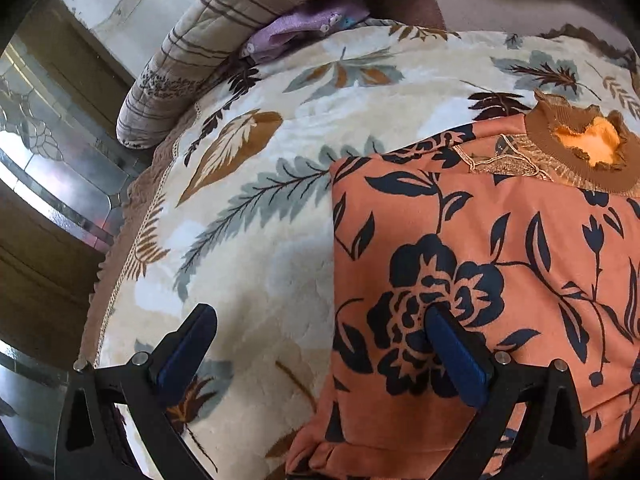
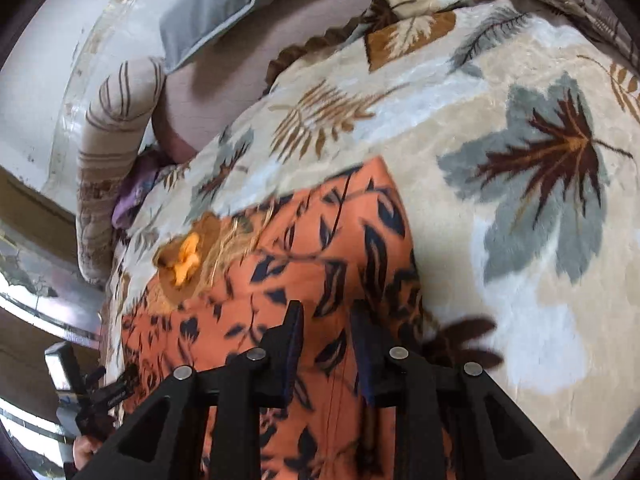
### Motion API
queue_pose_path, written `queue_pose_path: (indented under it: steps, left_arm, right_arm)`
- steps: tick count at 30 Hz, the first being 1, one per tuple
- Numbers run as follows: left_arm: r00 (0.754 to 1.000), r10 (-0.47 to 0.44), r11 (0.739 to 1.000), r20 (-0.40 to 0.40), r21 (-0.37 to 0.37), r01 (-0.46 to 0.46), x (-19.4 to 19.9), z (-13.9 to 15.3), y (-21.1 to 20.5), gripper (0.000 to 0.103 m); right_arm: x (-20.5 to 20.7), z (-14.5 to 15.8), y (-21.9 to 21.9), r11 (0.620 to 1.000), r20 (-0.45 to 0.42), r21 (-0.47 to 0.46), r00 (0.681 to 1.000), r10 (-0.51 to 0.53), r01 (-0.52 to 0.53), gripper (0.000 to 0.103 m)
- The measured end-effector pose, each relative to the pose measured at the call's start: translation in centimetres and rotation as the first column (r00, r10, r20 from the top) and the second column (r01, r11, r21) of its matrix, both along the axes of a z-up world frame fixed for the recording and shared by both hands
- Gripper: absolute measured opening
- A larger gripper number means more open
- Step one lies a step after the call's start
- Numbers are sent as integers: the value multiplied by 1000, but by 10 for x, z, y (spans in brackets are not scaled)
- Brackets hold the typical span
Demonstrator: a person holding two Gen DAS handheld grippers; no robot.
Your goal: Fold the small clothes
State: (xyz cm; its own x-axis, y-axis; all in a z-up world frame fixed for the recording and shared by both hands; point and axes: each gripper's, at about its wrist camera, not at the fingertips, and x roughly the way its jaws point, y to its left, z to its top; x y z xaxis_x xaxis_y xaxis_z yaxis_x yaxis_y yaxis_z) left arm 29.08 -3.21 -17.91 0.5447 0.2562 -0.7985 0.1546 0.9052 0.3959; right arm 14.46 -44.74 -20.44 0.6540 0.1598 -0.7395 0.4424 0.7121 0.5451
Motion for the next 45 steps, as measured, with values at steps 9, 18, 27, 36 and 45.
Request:
queue_pose_path:
  steps: [9, 18, 27, 36, 45]
  left_arm:
    - [997, -81, 994, 11, 78, 80, -38, 1, -4, 103]
    - [989, -150, 979, -12, 139, 150, -58, 2, -17, 103]
    - [983, -182, 983, 10, -21, 182, -69, 25, -46, 103]
    - [967, -252, 966, -42, -64, 249, -80, 1, -104, 103]
    - [960, -270, 962, -68, -51, 267, -93, 0, -99, 103]
  right_arm:
    - [-18, 40, 29, 994, 111, -13, 988, 106, -105, 29]
    - [-5, 9, 108, 917, -118, -19, 911, 394, -399, 30]
    - [-25, 29, 97, 932, -39, 44, 931, 362, -360, 30]
    - [-6, 19, 124, 898, -18, 73, 900, 436, -434, 30]
    - [-8, 4, 120, 880, -74, 153, 883, 464, -449, 29]
